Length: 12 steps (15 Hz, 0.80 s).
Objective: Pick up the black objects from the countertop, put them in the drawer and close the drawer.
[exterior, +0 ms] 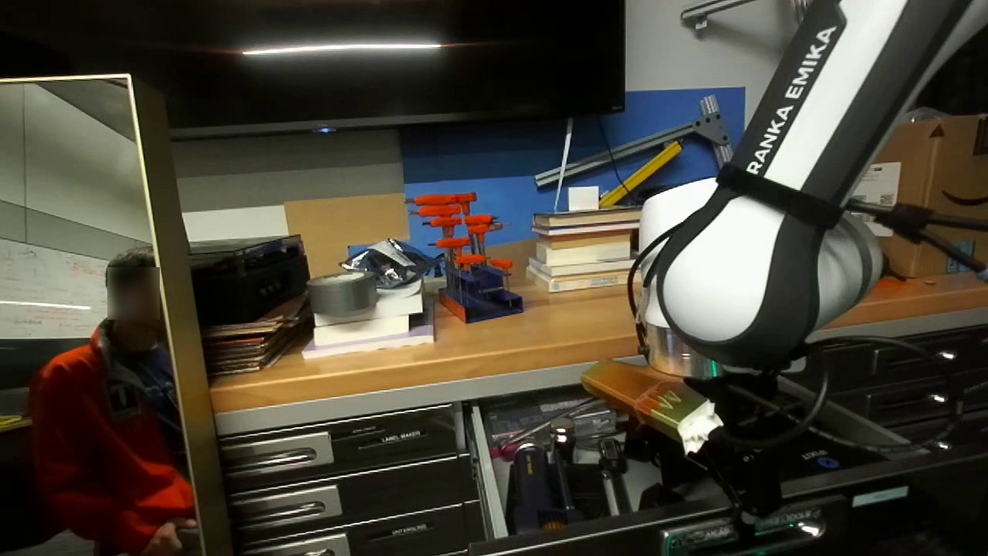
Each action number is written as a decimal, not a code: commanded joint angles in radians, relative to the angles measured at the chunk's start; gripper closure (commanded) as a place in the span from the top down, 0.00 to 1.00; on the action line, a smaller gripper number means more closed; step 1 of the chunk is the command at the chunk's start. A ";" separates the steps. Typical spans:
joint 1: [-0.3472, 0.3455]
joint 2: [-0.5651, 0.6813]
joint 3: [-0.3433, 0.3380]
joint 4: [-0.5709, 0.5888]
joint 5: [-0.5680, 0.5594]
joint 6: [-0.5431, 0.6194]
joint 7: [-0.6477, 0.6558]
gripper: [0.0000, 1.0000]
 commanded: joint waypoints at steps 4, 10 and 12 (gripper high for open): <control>-0.039 0.112 -0.105 0.000 -0.275 0.367 0.063 1.00; -0.015 0.181 -0.211 0.041 -0.390 0.513 0.038 1.00; 0.012 0.182 -0.247 0.055 -0.418 0.538 0.044 1.00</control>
